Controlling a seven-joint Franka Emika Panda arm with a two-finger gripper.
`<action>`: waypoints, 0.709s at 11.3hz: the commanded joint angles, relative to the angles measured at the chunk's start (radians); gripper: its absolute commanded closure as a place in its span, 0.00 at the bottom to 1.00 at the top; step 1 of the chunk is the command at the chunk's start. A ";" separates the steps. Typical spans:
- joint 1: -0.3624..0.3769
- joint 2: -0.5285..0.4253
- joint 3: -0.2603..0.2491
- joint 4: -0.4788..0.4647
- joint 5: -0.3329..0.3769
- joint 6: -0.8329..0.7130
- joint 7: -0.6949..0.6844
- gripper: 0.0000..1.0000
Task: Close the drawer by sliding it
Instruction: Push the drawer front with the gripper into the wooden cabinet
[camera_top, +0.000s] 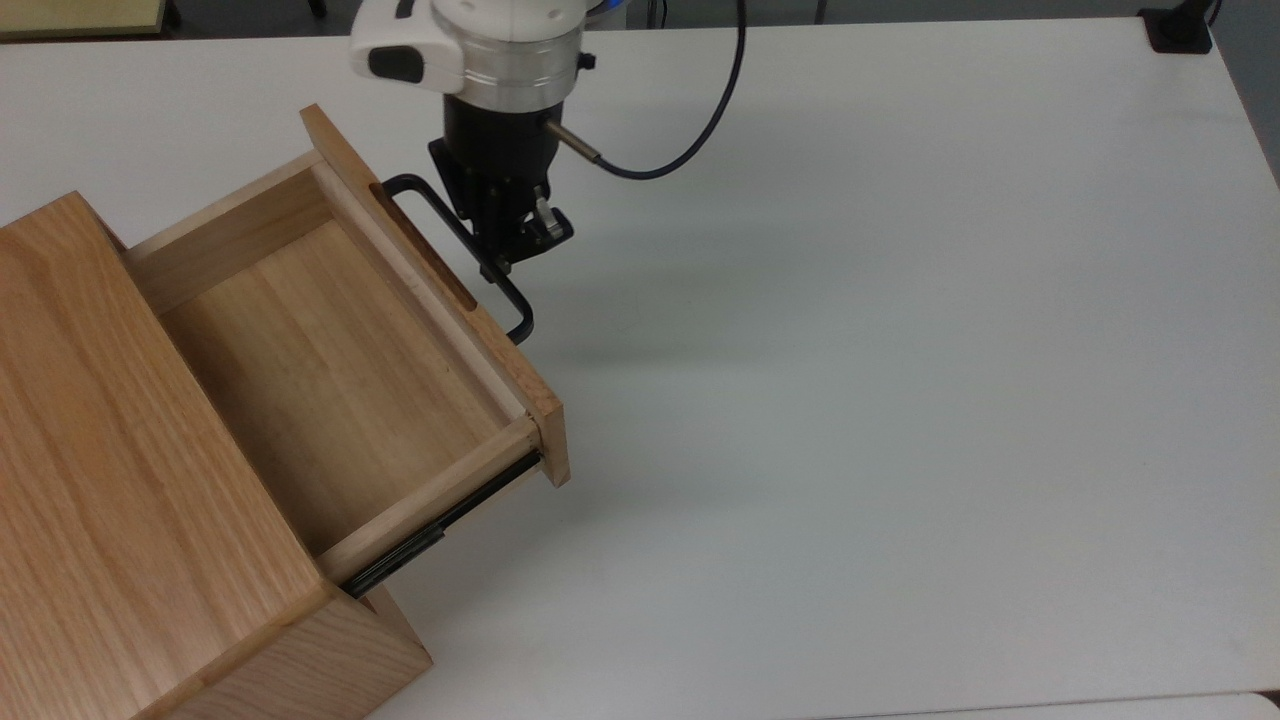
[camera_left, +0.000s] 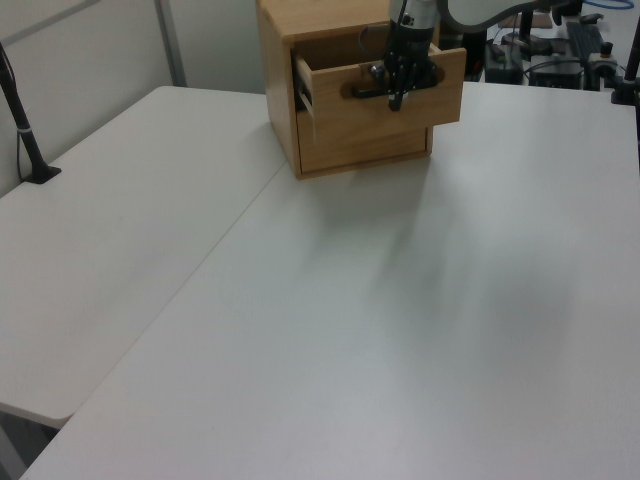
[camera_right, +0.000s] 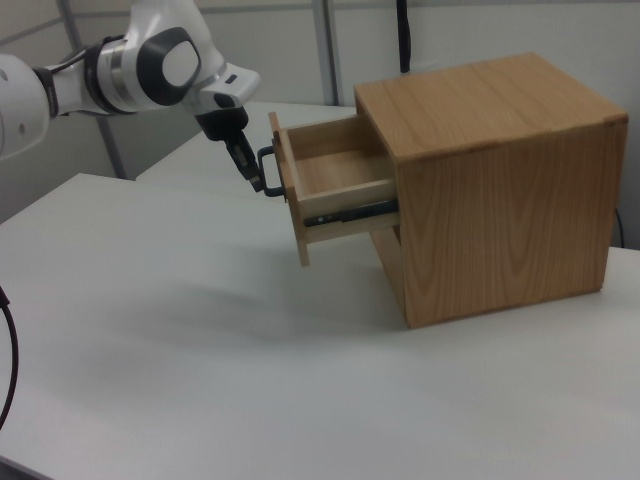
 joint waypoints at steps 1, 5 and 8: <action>-0.044 0.039 -0.006 0.020 -0.028 0.064 -0.022 1.00; -0.125 0.060 -0.008 0.020 -0.080 0.196 -0.020 1.00; -0.182 0.094 -0.008 0.040 -0.132 0.309 -0.019 1.00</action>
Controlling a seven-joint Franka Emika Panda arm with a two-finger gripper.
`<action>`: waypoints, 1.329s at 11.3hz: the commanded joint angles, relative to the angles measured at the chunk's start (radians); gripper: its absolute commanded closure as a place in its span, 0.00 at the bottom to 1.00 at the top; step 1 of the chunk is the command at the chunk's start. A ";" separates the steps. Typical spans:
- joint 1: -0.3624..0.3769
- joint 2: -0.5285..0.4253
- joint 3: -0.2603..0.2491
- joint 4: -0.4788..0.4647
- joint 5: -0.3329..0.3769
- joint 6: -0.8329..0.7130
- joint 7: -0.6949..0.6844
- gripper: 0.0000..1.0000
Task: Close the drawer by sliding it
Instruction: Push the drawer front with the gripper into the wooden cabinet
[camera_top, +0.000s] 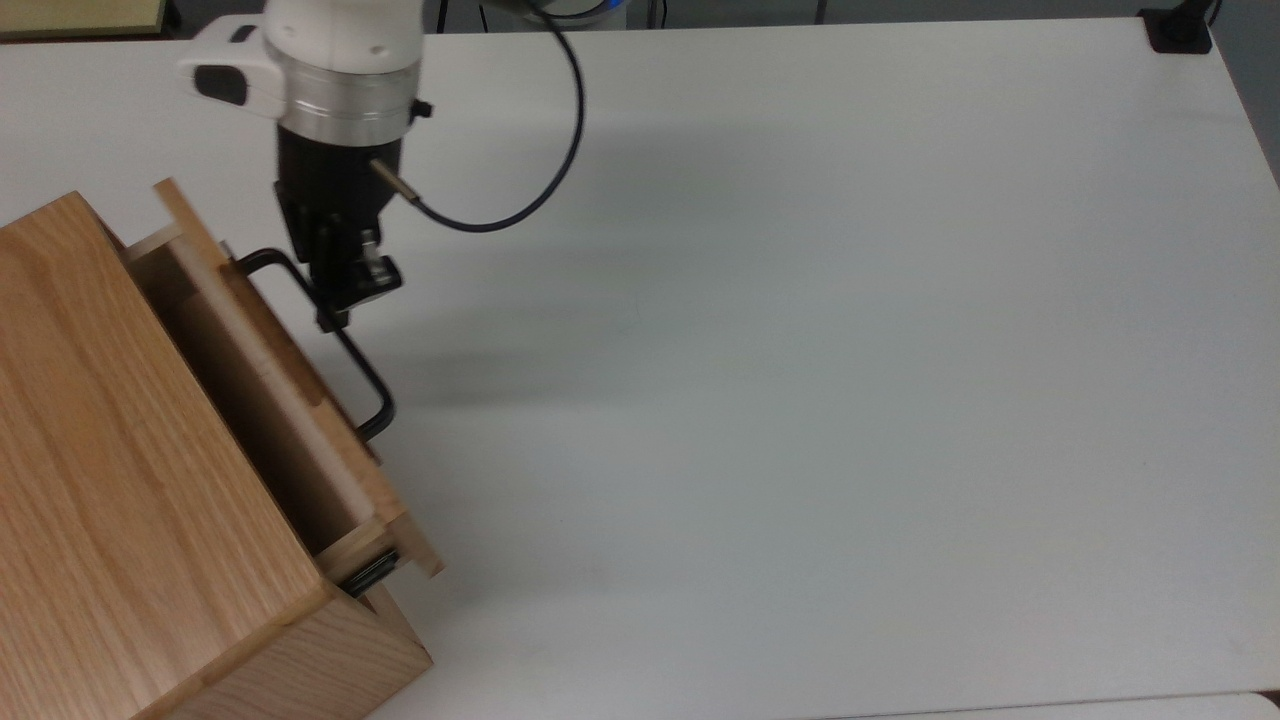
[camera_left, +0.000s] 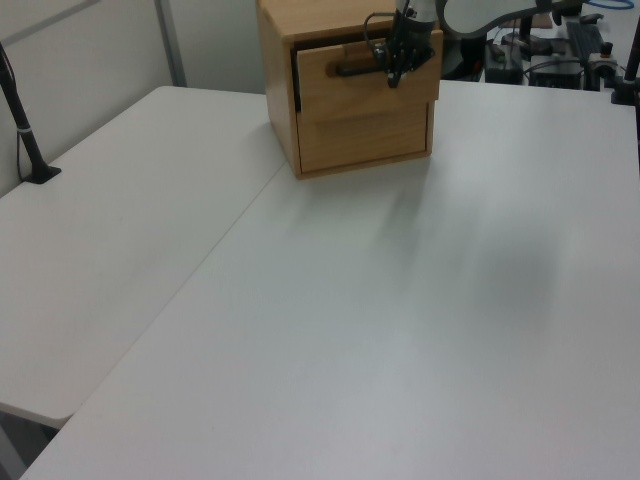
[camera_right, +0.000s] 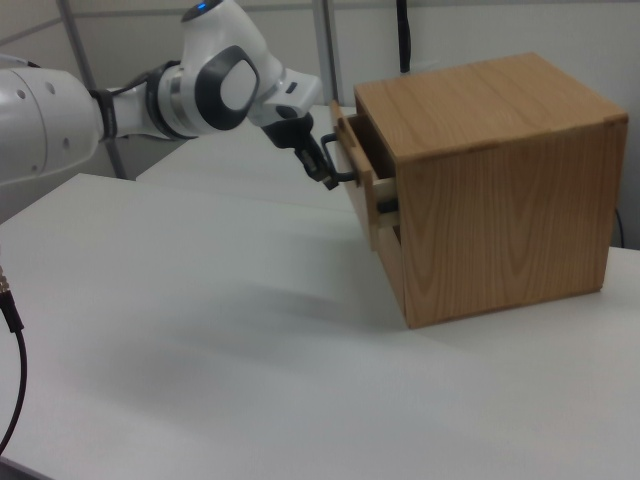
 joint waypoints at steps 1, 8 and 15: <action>-0.054 0.059 -0.005 0.051 -0.072 0.121 -0.016 1.00; -0.094 0.077 -0.010 0.051 -0.104 0.239 -0.021 1.00; 0.058 -0.010 0.081 -0.019 -0.098 -0.030 -0.139 1.00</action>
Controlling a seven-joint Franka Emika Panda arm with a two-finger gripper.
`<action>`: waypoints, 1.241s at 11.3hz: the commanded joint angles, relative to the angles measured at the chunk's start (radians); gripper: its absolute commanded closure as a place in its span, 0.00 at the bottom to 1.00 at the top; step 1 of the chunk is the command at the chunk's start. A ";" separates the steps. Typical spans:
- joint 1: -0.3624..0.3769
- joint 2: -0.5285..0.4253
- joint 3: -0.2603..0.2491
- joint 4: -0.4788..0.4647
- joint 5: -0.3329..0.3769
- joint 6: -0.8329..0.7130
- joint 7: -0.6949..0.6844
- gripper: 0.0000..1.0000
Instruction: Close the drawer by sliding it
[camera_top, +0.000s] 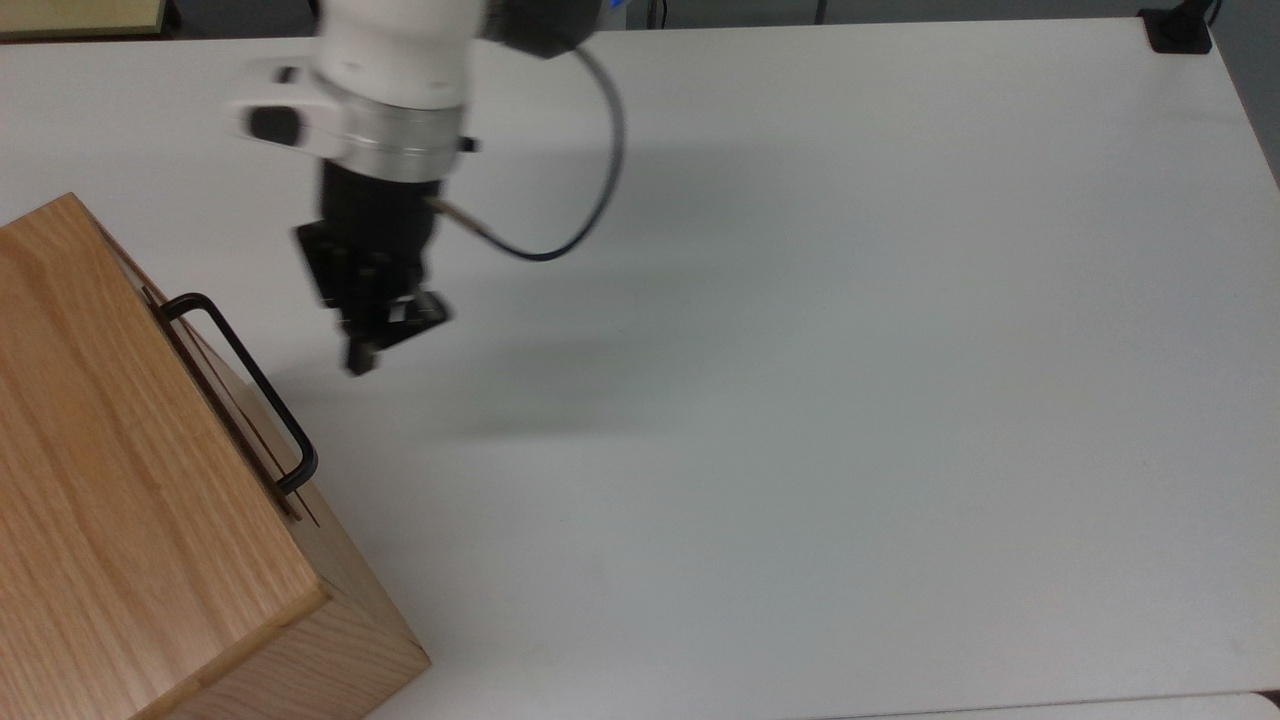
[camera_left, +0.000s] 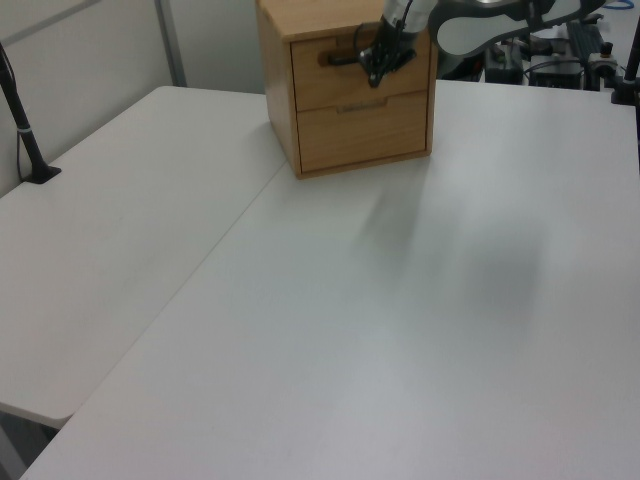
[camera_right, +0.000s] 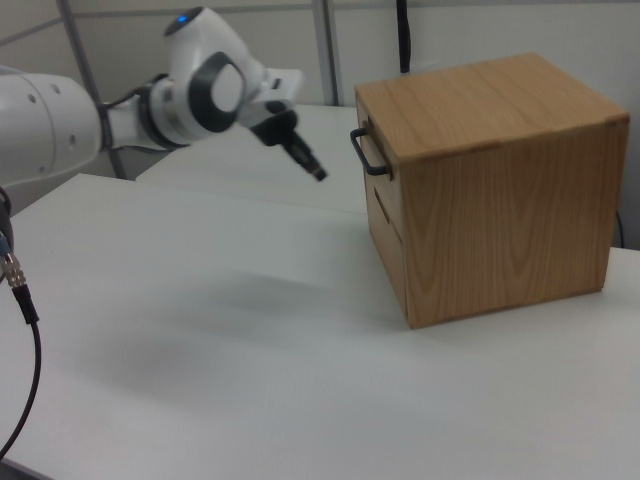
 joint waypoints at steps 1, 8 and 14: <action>0.050 -0.087 0.035 -0.073 0.026 -0.130 -0.097 1.00; 0.093 -0.348 0.006 -0.202 0.206 -0.558 -0.736 1.00; 0.093 -0.407 -0.062 -0.222 0.310 -0.633 -0.956 0.00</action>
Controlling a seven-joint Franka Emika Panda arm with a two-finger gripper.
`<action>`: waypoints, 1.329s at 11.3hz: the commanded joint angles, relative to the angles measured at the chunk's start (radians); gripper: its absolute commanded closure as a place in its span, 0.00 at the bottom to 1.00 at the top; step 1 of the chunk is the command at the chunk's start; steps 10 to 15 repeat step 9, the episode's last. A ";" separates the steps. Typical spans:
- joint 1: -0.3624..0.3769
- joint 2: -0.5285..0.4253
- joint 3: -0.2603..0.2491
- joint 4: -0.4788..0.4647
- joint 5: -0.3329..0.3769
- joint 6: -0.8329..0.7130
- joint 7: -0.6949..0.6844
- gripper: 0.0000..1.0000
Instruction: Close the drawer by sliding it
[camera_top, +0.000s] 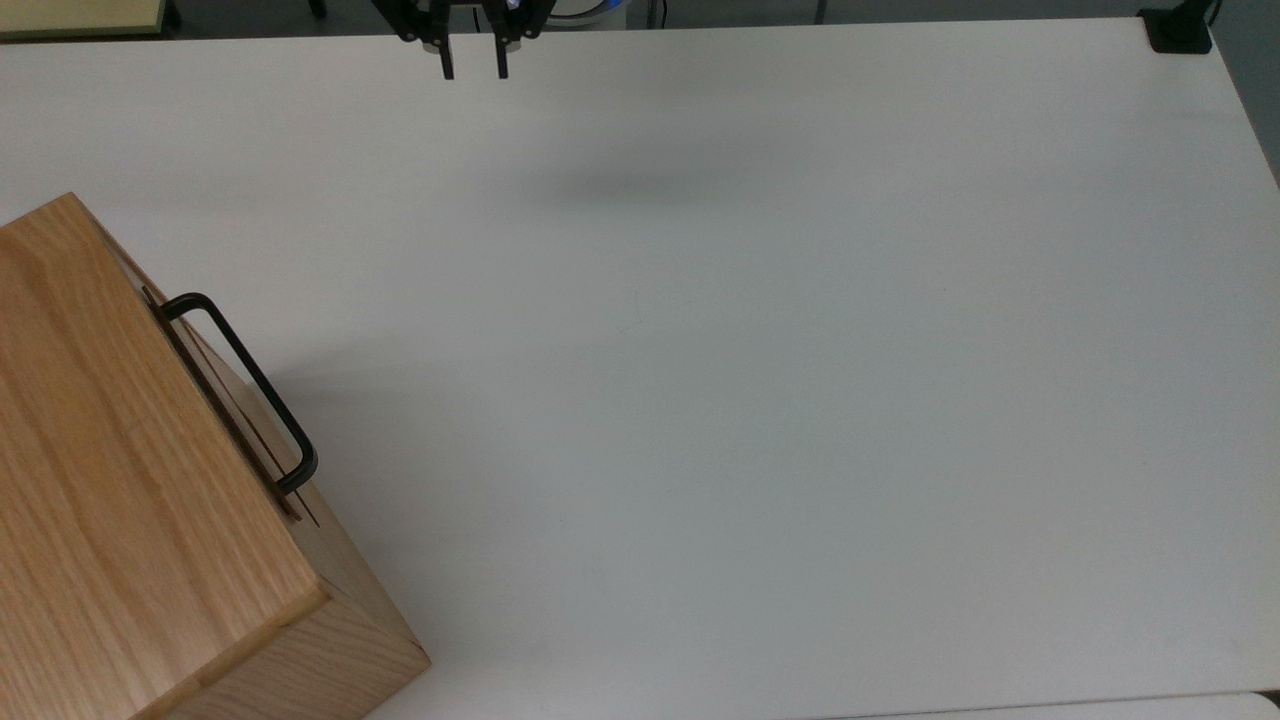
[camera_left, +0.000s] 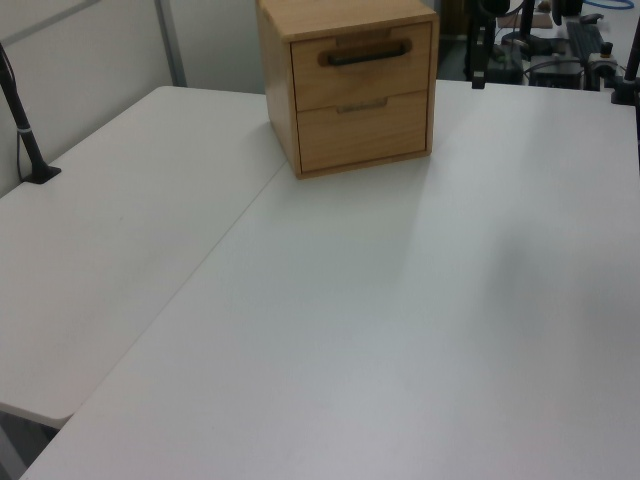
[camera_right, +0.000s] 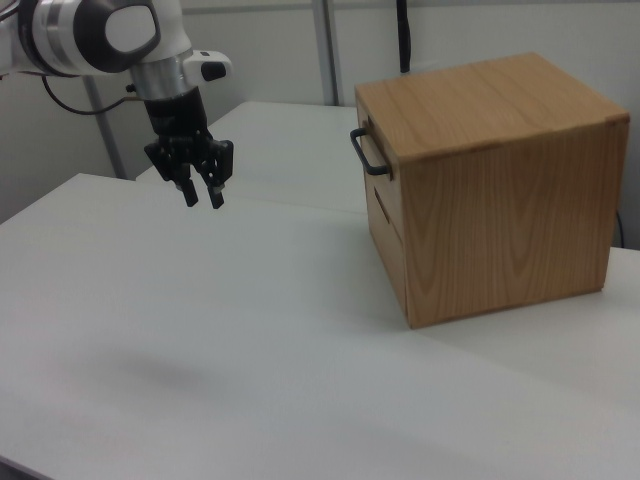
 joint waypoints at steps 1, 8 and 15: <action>0.006 -0.020 -0.005 -0.030 0.018 -0.001 -0.019 0.00; 0.008 -0.019 -0.002 -0.029 0.021 0.024 0.181 0.00; 0.006 -0.019 -0.002 -0.027 0.021 0.024 0.181 0.00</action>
